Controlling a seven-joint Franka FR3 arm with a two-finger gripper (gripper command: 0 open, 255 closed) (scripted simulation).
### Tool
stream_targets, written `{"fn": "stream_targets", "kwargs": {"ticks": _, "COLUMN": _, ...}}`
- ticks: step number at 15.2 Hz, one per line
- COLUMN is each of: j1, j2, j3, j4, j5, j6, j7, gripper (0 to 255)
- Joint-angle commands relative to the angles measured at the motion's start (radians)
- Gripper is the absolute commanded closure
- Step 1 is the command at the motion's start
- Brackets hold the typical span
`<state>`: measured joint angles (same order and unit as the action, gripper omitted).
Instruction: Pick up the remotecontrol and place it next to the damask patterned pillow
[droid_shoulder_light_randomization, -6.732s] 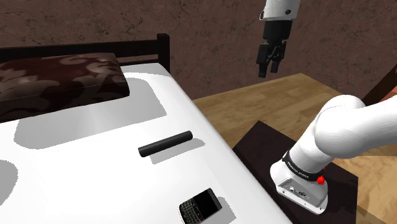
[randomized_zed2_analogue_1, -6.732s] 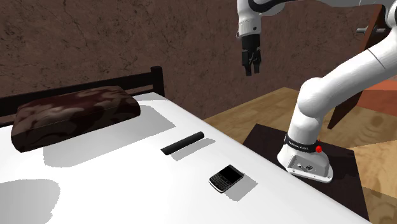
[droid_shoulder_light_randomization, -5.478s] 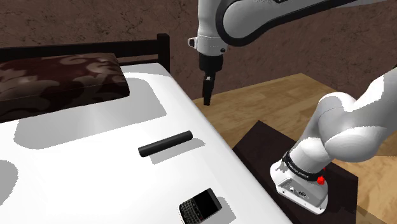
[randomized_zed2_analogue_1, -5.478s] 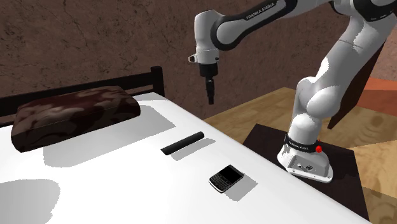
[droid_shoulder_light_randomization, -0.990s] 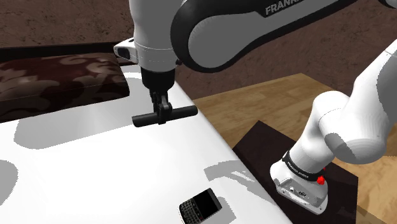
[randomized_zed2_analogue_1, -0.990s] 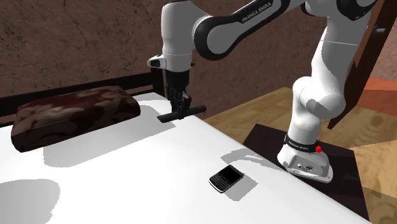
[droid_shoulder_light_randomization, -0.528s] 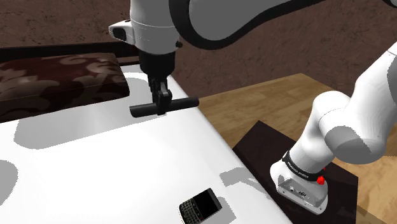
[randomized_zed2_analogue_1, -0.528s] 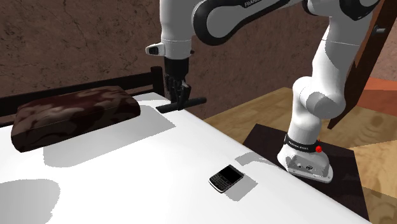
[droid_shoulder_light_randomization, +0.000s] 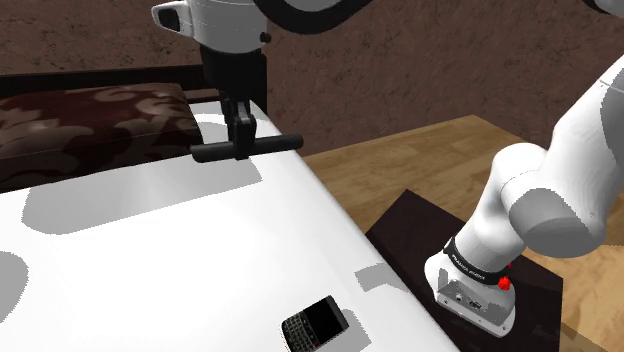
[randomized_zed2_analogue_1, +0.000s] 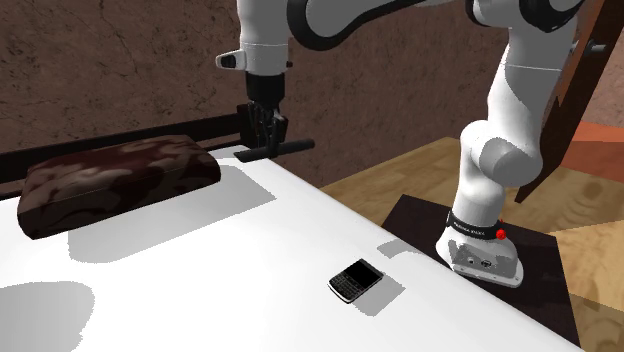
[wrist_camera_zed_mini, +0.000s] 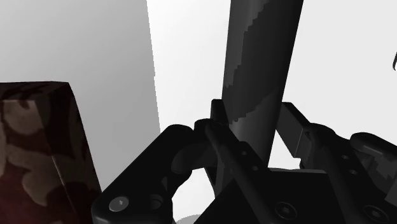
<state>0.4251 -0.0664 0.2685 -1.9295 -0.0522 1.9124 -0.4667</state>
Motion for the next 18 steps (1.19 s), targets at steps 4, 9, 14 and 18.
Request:
{"fn": "stream_targets", "kwargs": {"ticks": 4, "j1": -0.026, "j2": 0.163, "j3": -0.025, "j4": 0.195, "j5": -0.040, "j6": -0.035, "j7": -0.043, "gripper": 255}}
{"fn": "stream_targets", "kwargs": {"ticks": 9, "j1": -0.038, "j2": 0.352, "j3": -0.047, "j4": 0.447, "j5": -0.076, "j6": -0.100, "j7": -0.084, "gripper": 255}}
{"fn": "stream_targets", "kwargs": {"ticks": 14, "j1": -0.033, "j2": 0.587, "j3": -0.069, "j4": 0.800, "j5": -0.108, "j6": -0.216, "j7": -0.131, "gripper": 255}}
{"fn": "stream_targets", "kwargs": {"ticks": 18, "j1": -0.033, "j2": 0.638, "j3": -0.075, "j4": 0.840, "j5": -0.113, "j6": -0.205, "j7": -0.139, "gripper": 255}}
